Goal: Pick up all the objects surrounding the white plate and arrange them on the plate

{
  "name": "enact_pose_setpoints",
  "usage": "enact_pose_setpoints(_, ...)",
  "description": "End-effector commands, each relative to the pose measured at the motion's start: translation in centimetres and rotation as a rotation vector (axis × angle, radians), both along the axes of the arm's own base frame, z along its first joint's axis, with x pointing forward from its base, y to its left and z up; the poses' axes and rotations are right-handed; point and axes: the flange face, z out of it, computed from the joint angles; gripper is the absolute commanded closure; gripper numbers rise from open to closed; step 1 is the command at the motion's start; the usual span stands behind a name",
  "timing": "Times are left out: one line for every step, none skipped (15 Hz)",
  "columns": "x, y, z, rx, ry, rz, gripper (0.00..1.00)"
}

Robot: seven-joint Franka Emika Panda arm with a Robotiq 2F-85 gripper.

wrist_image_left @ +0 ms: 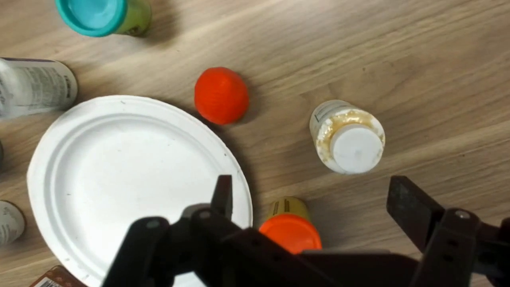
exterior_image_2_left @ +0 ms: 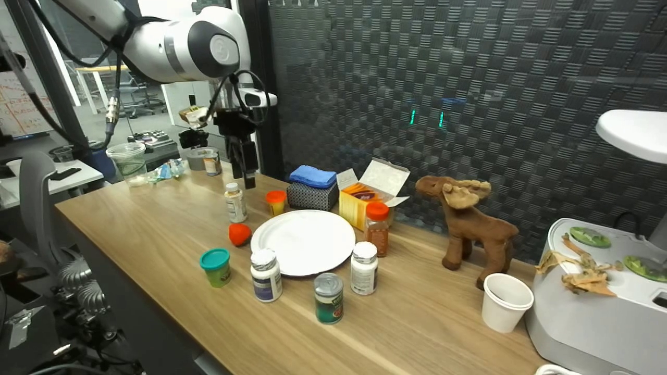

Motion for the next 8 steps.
enact_pose_setpoints(1.9, 0.5, -0.5, -0.022, -0.051, -0.04, 0.0)
enact_pose_setpoints(2.2, 0.4, -0.6, -0.02, -0.057, -0.048, 0.0)
enact_pose_setpoints(2.4, 0.3, -0.7, -0.024, -0.062, -0.055, 0.0)
enact_pose_setpoints(2.6, 0.1, -0.8, -0.023, -0.065, -0.06, 0.0)
enact_pose_setpoints(2.8, 0.0, -1.0, -0.021, -0.065, -0.065, 0.0)
enact_pose_setpoints(3.0, -0.1, -1.3, -0.017, -0.063, -0.068, 0.0)
enact_pose_setpoints(3.1, -0.3, -1.7, -0.014, -0.061, -0.07, 0.0)
enact_pose_setpoints(3.3, -0.5, -2.1, -0.015, -0.057, -0.073, 0.0)
